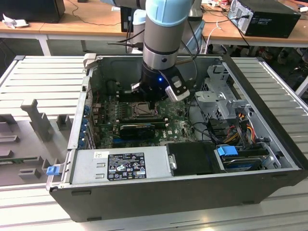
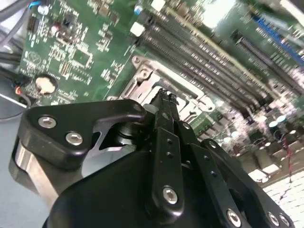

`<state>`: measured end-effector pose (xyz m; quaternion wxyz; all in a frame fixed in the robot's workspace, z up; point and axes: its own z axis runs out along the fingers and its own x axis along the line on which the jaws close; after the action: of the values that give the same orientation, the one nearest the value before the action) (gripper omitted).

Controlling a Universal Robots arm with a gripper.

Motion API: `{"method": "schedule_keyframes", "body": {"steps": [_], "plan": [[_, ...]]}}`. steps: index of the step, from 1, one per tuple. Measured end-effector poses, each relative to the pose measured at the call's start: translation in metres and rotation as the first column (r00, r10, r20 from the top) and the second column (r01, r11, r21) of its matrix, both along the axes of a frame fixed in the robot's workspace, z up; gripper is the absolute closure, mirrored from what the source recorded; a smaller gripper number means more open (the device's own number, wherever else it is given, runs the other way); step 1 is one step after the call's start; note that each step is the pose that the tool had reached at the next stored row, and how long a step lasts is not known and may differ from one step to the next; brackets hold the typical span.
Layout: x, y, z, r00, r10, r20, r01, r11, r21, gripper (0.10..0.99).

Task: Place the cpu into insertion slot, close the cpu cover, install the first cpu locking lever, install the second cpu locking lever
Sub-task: 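Install the second cpu locking lever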

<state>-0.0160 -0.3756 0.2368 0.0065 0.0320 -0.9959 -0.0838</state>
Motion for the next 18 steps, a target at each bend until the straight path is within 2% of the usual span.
{"method": "schedule_keyframes", "body": {"steps": [1,2,3,7,9,10,12,14,15,16,17,18], "plan": [[-0.0006,-0.0032,-0.0003,1.0,0.0,0.0001,0.0,1.0,0.0,0.98],[-0.0019,-0.009,-0.0006,1.0,0.0,0.0001,0.0,1.0,0.0,0.98],[-0.0057,-0.0113,-0.0007,1.0,0.0,0.0002,0.0,1.0,0.001,0.98],[-0.0211,-0.0122,-0.0008,1.0,0.0,0.0,0.0,0.9999,0.011,0.98],[-0.0294,-0.0123,-0.0022,1.0,0.0,0.0001,0.0,0.9997,0.025,0.98],[-0.0295,-0.0123,-0.0044,1.0,0.002,0.0002,-0.002,0.9995,0.031,0.98],[-0.0298,-0.0126,-0.0108,1.0,0.006,0.0001,-0.006,0.9994,0.033,0.98],[-0.0325,-0.0142,-0.0114,1.0,0.006,0.0,-0.006,0.9994,0.034,0.98],[-0.0377,-0.0159,-0.0114,1.0,0.006,0.0002,-0.006,0.9994,0.035,0.98],[-0.0417,-0.0183,-0.0116,1.0,0.006,0.0001,-0.006,0.9992,0.039,0.98],[-0.0437,-0.0219,-0.012,1.0,0.006,0.0002,-0.006,0.9988,0.048,0.98],[-0.0443,-0.0227,-0.0123,1.0,0.006,0.0002,-0.006,0.9985,0.054,0.98]]}}
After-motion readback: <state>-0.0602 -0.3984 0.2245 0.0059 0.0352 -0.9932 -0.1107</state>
